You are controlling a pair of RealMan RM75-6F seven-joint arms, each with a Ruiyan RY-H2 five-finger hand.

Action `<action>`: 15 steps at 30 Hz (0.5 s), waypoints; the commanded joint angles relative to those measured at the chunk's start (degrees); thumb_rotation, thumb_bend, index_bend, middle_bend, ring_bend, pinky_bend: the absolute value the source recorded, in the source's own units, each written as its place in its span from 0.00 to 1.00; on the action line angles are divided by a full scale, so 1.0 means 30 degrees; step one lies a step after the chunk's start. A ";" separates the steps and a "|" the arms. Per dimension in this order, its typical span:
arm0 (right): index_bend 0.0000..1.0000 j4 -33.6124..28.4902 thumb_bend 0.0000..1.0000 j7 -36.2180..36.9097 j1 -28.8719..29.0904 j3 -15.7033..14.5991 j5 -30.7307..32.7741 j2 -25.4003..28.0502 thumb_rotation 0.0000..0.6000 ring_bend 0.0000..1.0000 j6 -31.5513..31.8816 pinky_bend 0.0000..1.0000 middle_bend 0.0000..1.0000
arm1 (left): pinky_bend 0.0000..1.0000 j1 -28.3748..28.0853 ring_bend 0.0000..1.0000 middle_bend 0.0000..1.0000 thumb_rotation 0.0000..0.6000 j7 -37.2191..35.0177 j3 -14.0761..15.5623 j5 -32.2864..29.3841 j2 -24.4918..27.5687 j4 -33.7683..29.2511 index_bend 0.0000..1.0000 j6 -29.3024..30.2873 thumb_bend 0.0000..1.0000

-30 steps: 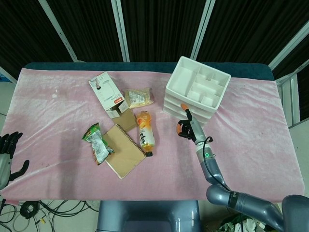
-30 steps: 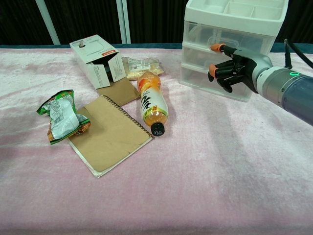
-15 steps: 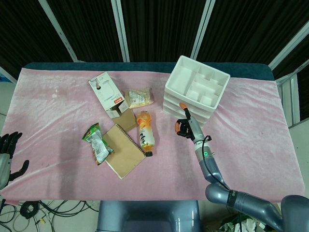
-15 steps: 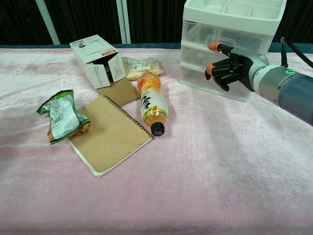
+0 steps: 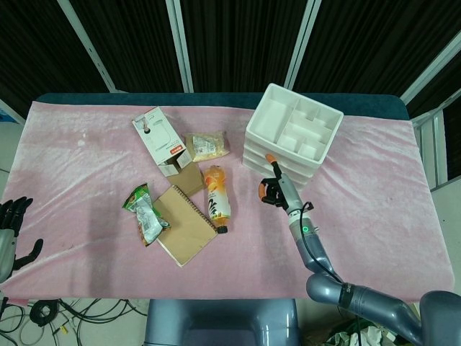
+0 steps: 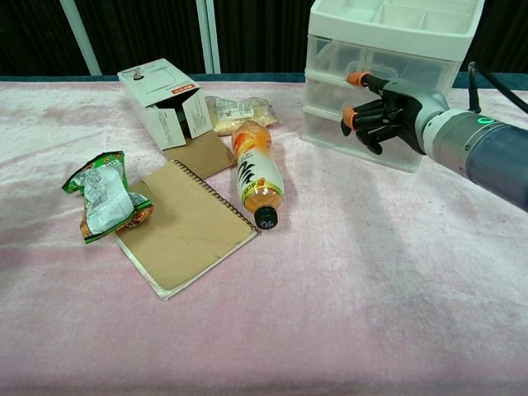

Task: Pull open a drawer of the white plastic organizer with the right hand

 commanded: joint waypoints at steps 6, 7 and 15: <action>0.06 -0.0106 0.58 0.0078 -0.0007 0.0054 -0.0151 -0.0004 1.00 0.76 -0.0141 0.80 0.69 | 0.05 0.0001 0.02 0.06 1.00 0.0021 -0.0012 -0.0036 0.0004 -0.0029 0.08 -0.0007 0.35; 0.06 -0.0109 0.58 0.0090 0.0000 0.0065 -0.0140 0.0001 1.00 0.76 -0.0188 0.80 0.69 | 0.05 0.0001 0.02 0.06 1.00 0.0024 -0.0014 -0.0047 0.0006 -0.0033 0.08 -0.0013 0.35; 0.07 -0.0344 0.58 0.0249 -0.0070 0.0022 -0.0335 0.0101 1.00 0.76 -0.0383 0.80 0.69 | 0.05 0.0003 0.02 0.06 1.00 0.0094 -0.0029 -0.0131 0.0016 -0.0078 0.08 -0.0039 0.35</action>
